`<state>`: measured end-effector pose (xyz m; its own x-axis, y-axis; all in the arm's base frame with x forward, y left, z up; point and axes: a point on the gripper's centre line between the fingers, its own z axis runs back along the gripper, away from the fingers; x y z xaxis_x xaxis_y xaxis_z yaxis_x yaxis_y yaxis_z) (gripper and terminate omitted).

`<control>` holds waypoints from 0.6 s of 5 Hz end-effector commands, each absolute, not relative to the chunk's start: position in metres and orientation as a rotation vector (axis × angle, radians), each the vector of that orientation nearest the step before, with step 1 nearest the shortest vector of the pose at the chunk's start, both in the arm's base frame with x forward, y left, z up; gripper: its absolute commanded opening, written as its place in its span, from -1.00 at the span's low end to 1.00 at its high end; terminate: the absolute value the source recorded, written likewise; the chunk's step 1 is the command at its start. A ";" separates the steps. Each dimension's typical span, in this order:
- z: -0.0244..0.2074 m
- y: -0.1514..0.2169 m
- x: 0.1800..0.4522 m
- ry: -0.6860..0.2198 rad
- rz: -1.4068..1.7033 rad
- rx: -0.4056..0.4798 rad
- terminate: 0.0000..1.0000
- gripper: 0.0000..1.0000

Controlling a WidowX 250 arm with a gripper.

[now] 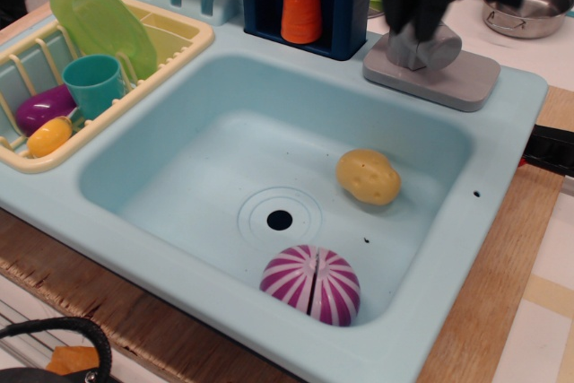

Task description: Turn lever vertical to-front

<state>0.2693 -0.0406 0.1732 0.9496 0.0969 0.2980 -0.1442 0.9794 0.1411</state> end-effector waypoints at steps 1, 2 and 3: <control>0.177 -0.019 0.258 -0.246 0.201 0.159 -1.00 -1.00; 0.174 -0.020 0.250 -0.221 0.212 0.150 -1.00 -1.00; 0.174 -0.021 0.251 -0.156 0.190 0.126 -1.00 -1.00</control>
<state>0.2458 -0.0221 0.1638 0.9777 0.1686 0.1251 -0.1840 0.9750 0.1242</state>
